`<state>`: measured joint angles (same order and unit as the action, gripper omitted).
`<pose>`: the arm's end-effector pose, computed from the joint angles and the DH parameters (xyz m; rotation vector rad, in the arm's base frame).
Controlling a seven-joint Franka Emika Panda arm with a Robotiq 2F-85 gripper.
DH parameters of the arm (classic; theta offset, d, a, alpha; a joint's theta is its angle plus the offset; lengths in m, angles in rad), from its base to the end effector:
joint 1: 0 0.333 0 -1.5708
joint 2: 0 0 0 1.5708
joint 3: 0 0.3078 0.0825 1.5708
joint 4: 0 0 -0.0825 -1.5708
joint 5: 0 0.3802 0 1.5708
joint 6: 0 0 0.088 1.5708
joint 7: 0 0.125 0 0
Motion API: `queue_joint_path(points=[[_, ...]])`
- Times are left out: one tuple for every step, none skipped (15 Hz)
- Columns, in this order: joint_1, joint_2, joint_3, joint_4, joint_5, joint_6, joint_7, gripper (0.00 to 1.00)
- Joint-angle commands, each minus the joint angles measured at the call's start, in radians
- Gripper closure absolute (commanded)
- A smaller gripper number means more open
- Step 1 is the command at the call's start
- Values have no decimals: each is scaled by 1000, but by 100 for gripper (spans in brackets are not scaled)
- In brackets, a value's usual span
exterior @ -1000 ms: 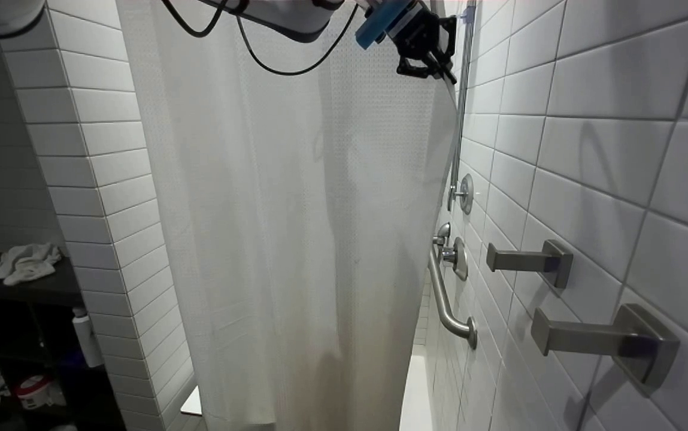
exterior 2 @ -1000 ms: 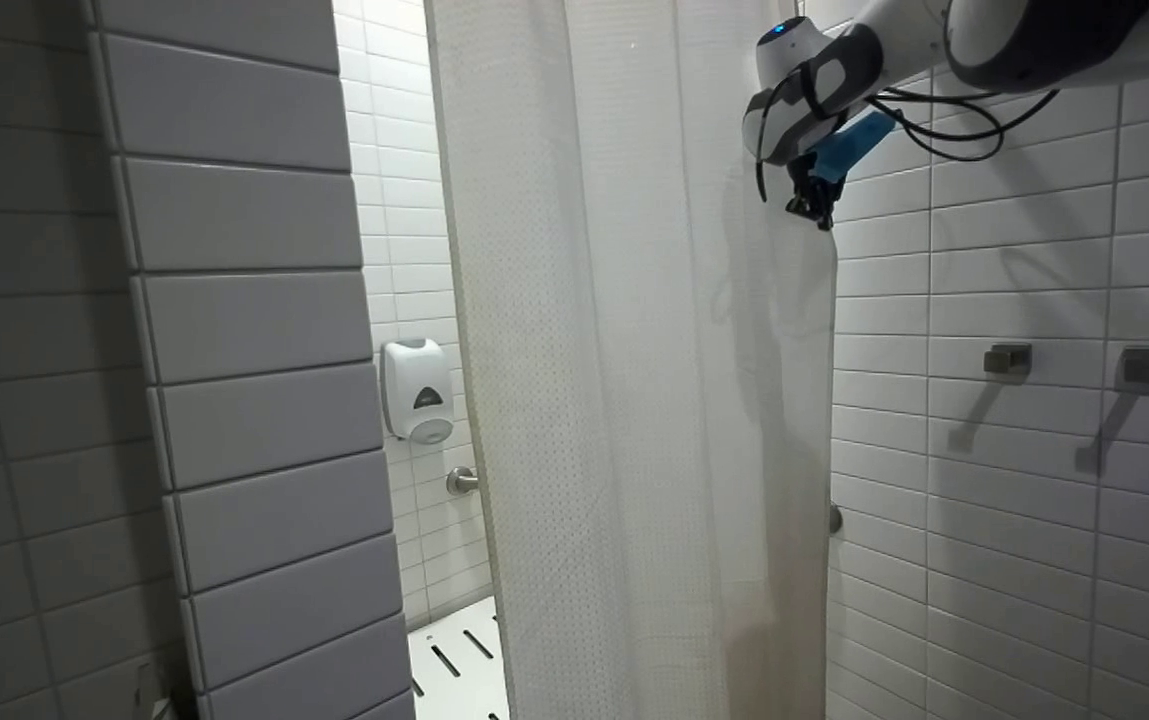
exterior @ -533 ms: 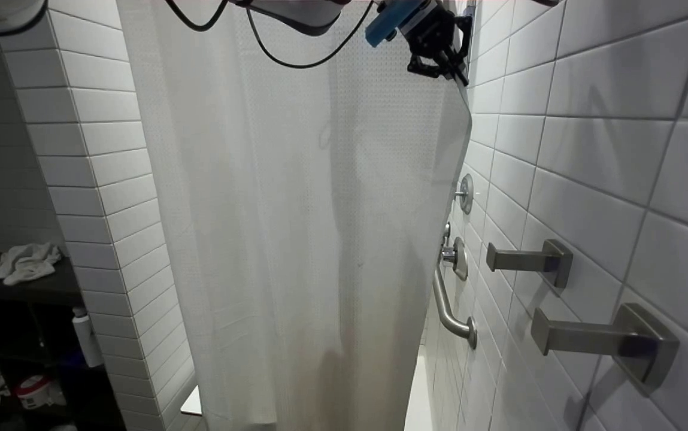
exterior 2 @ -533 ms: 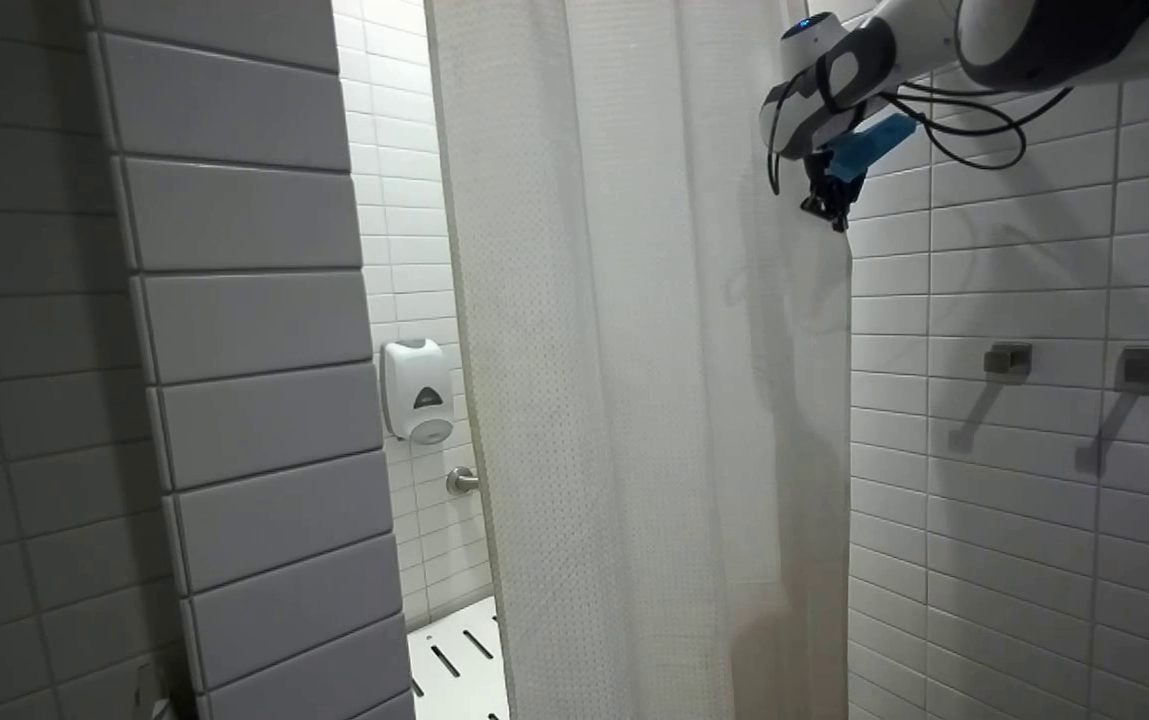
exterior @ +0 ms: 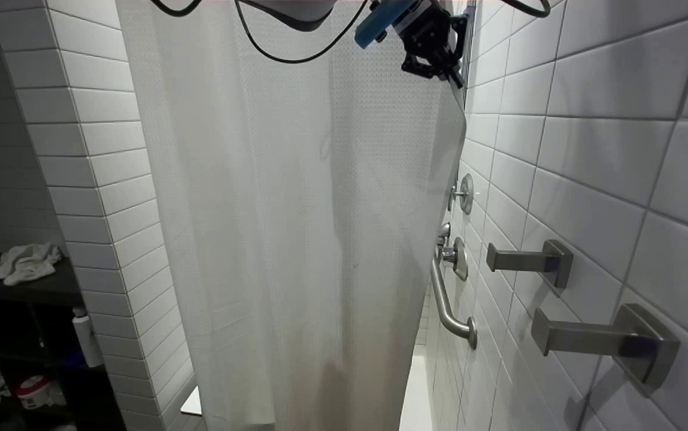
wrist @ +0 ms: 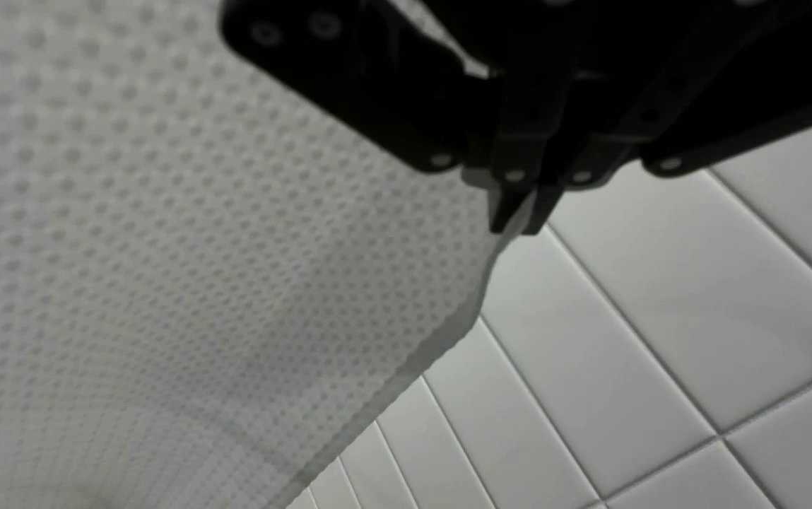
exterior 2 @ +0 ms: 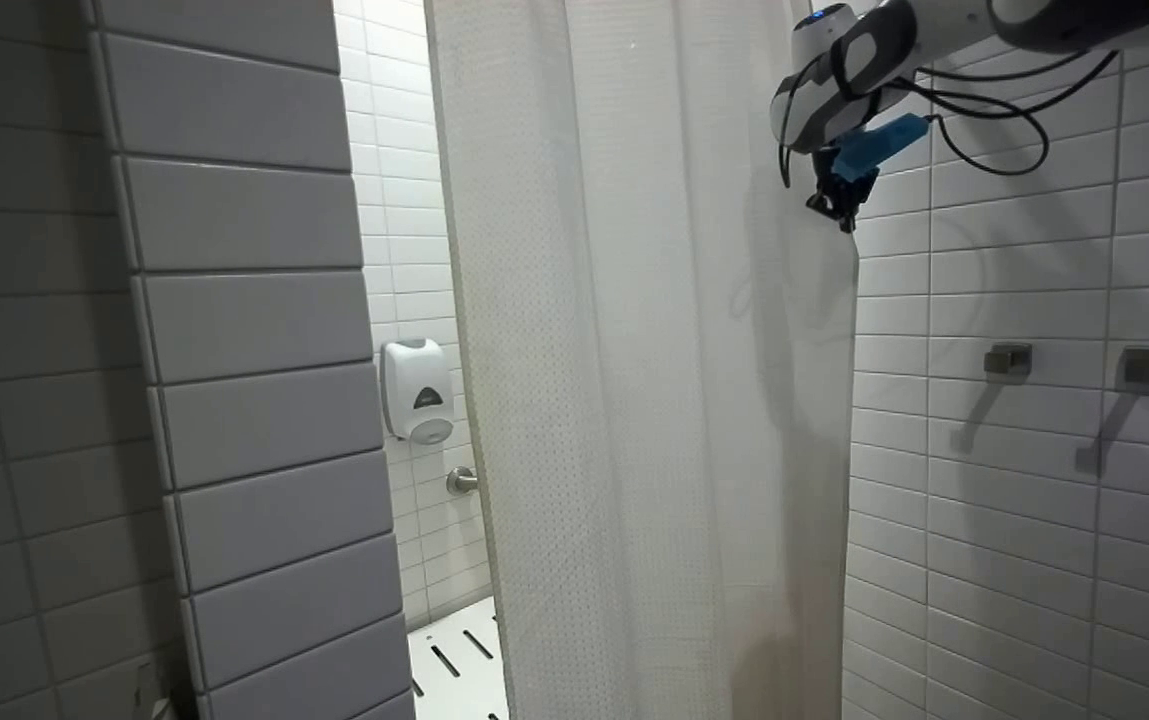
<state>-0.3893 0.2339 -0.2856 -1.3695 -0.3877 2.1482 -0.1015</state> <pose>0.5264 -0.4173 0.6332 2.4392 -0.5275 0.4417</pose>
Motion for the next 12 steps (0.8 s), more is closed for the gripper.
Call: queue_joint_path(points=[[-12,-38,-2,-175,37,-2,36,100],[-15,-46,-3,-187,40,4,38,100],[-16,-53,-4,-197,43,9,39,100],[-19,-58,-5,-205,48,15,38,100],[-23,-63,-6,-212,55,21,36,100],[-27,-66,-8,-217,65,27,33,100],[-30,-69,-9,-222,73,33,29,100],[-35,-69,-10,-223,86,40,25,100],[-39,-68,-11,-223,95,46,23,100],[-44,-67,-12,-223,107,53,20,100],[-50,-65,-13,-221,123,60,13,100],[-57,-63,-13,-220,140,67,7,100]])
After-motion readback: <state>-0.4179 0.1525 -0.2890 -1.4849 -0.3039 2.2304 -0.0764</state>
